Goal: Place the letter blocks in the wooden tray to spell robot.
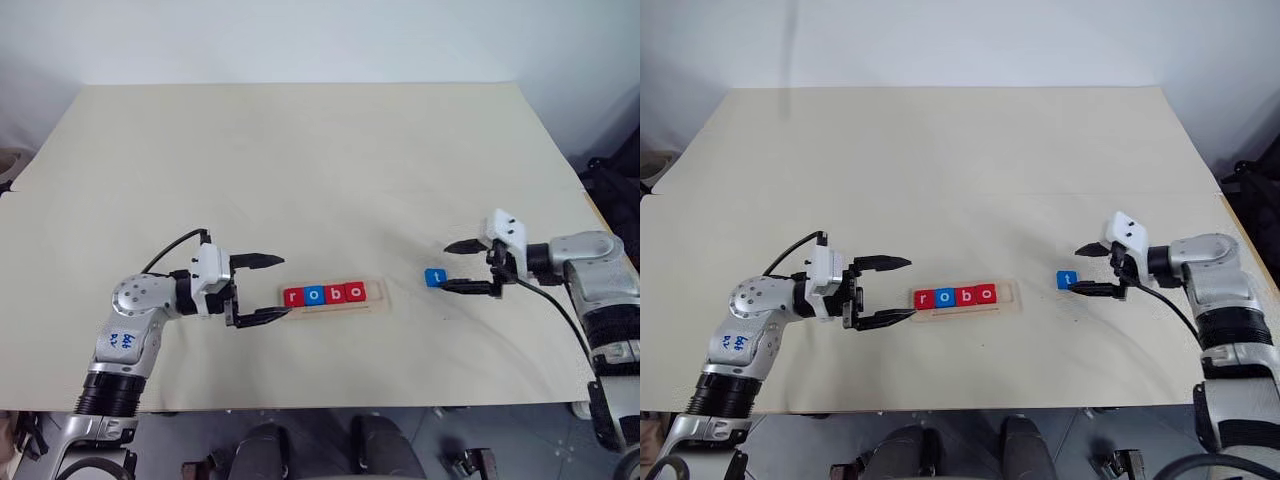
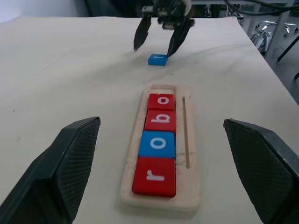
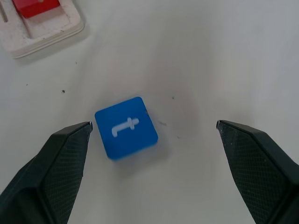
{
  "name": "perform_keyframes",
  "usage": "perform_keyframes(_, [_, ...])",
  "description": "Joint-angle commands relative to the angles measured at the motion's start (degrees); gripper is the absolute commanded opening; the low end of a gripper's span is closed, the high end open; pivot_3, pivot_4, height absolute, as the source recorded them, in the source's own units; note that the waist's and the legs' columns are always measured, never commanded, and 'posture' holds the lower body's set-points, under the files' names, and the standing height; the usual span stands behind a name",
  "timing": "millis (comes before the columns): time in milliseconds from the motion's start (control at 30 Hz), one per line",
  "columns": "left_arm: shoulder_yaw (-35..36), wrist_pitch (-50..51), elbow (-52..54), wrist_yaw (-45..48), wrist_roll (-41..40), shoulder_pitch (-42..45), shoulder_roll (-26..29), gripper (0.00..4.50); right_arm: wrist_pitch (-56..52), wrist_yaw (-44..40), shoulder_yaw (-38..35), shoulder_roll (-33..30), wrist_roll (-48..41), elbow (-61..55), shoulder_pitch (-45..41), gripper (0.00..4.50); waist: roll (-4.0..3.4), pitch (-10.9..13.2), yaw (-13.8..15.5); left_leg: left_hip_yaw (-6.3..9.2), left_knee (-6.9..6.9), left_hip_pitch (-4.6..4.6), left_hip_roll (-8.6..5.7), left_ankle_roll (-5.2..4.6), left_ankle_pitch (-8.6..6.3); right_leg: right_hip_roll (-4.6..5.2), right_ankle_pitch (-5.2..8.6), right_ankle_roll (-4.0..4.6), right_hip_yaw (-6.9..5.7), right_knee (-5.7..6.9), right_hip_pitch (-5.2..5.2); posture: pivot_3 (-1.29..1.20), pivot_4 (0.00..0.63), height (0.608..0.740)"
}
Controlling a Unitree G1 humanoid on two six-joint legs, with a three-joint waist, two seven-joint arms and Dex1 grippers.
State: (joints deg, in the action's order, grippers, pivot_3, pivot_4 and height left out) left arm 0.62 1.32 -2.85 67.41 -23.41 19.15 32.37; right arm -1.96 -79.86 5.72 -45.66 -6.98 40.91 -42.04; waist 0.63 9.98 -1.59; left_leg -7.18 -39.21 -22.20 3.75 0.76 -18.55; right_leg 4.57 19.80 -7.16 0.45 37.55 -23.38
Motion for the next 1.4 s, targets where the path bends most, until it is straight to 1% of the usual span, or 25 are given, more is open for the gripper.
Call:
perform_keyframes(33, [0.60, 0.40, 2.86, -0.51, -0.95, -1.04, 0.22, 4.50, 3.45, -0.95, 0.18, 0.45, 1.43, 3.58, -2.34, 4.47, 0.00, 0.00, -0.13, 0.00, 0.00, 0.01, 0.02, 0.00, 0.00, -0.02, 0.00, 0.00, 0.00, 0.02, 0.00, 0.00, 0.150, 0.740])
perform_keyframes(133, [1.21, 0.81, 3.68, -0.85, -1.22, -1.75, 0.61, 4.50, 4.43, -1.77, 0.70, 1.05, 2.28, 5.32, -3.11, 4.47, 0.00, 0.00, -0.22, 0.00, 0.00, 0.02, 0.04, 0.01, 0.01, -0.03, 0.00, 0.00, 0.00, 0.08, 0.00, 0.00, 0.150, 0.740])
perform_keyframes(233, [1.42, 1.11, 4.20, -1.04, -1.29, -2.08, 0.72, 4.50, 5.05, -2.76, 0.66, 1.26, 2.54, 5.85, -2.96, 3.86, 0.00, 0.00, -0.22, 0.00, 0.00, 0.01, 0.05, 0.01, 0.01, -0.04, 0.00, 0.00, 0.00, 0.13, -0.01, 0.00, 0.150, 0.740])
perform_keyframes(267, [1.48, 1.21, 4.24, -1.11, -1.27, -2.08, 0.70, 4.50, 5.18, -2.93, 0.58, 1.29, 2.57, 5.90, -2.86, 3.51, 0.00, 0.00, -0.22, 0.00, 0.00, 0.02, 0.06, 0.01, 0.01, -0.04, 0.00, 0.00, 0.00, 0.12, -0.01, 0.00, 0.150, 0.740])
perform_keyframes(300, [1.50, 1.26, 4.26, -1.16, -1.23, -2.08, 0.66, 4.50, 5.30, -3.02, 0.47, 1.38, 2.51, 5.89, -2.76, 3.25, 0.00, 0.00, -0.22, 0.00, 0.00, 0.02, 0.05, 0.02, 0.01, -0.03, 0.00, 0.00, 0.00, 0.13, -0.01, 0.00, 0.150, 0.740])
perform_keyframes(333, [1.51, 1.30, 4.28, -1.21, -1.22, -2.09, 0.64, 4.50, 5.51, -2.92, 0.32, 1.49, 2.43, 5.87, -2.68, 2.83, 0.00, 0.00, -0.22, 0.00, 0.00, 0.02, 0.05, 0.01, 0.01, -0.04, 0.00, 0.00, 0.00, 0.12, -0.01, 0.00, 0.150, 0.740])
perform_keyframes(467, [1.17, 1.39, 4.39, -1.17, -1.26, -2.13, 0.36, 4.50, 5.26, -2.76, -0.15, 2.25, 1.60, 4.27, -2.26, 1.53, 0.00, 0.00, -0.21, 0.00, 0.00, 0.02, 0.05, 0.02, 0.01, -0.03, 0.00, 0.00, 0.00, 0.15, -0.01, 0.00, 0.150, 0.740])
perform_keyframes(500, [1.13, 1.41, 4.35, -1.09, -1.27, -2.07, 0.34, 4.50, 4.71, -3.06, -0.28, 2.46, 1.17, 3.48, -2.15, 1.46, 0.00, 0.00, -0.21, 0.00, 0.00, 0.02, 0.05, 0.02, 0.01, -0.03, 0.00, 0.00, 0.00, 0.15, 0.00, 0.00, 0.150, 0.740])
perform_keyframes(567, [1.16, 1.36, 4.17, -0.97, -1.26, -2.00, 0.34, 4.50, 3.67, -3.91, -0.38, 2.75, 0.35, 1.17, -1.94, 1.46, 0.00, 0.00, -0.21, 0.00, 0.00, 0.02, 0.05, 0.02, 0.01, -0.04, 0.00, 0.00, 0.00, 0.19, -0.01, 0.00, 0.150, 0.740])
perform_keyframes(767, [1.39, 0.82, 3.57, -0.82, -1.07, -2.39, 0.39, 4.50, -4.01, -6.64, 0.73, 3.68, -2.24, -10.13, -1.49, 1.46, -0.02, 0.00, -0.22, 0.00, 0.00, 0.02, 0.07, 0.02, 0.01, -0.04, 0.00, 0.00, 0.00, 0.26, -0.04, 0.00, 0.150, 0.740])
perform_keyframes(933, [1.44, 0.85, 3.64, -1.18, -0.99, -2.53, 0.30, 4.50, -9.53, -5.98, 4.19, 5.67, -1.68, -18.58, -1.02, 1.46, -0.02, 0.00, -0.18, 0.02, 0.00, 0.01, 0.07, 0.02, 0.01, -0.04, 0.00, 0.01, -0.01, 0.25, -0.04, 0.00, 0.150, 0.740])
perform_keyframes(1167, [2.38, 0.24, 3.85, -1.91, -0.96, -3.75, 0.47, 4.50, -11.00, -3.08, 9.43, 8.03, 2.09, -20.70, -2.29, 1.46, -0.01, 0.00, -0.14, 0.01, -0.01, -0.01, 0.04, 0.02, 0.01, -0.01, 0.00, 0.00, -0.02, 0.23, -0.04, 0.00, 0.150, 0.740])
perform_keyframes(1400, [2.74, -0.12, 5.07, -2.91, -1.01, -5.96, 0.36, 4.50, -12.52, -2.95, 11.21, 8.90, 2.89, -23.09, -2.46, 1.46, -0.01, 0.00, -0.15, 0.01, 0.00, -0.01, 0.05, 0.02, 0.01, -0.02, 0.00, 0.01, -0.02, 0.23, -0.07, 0.00, 0.150, 0.740])
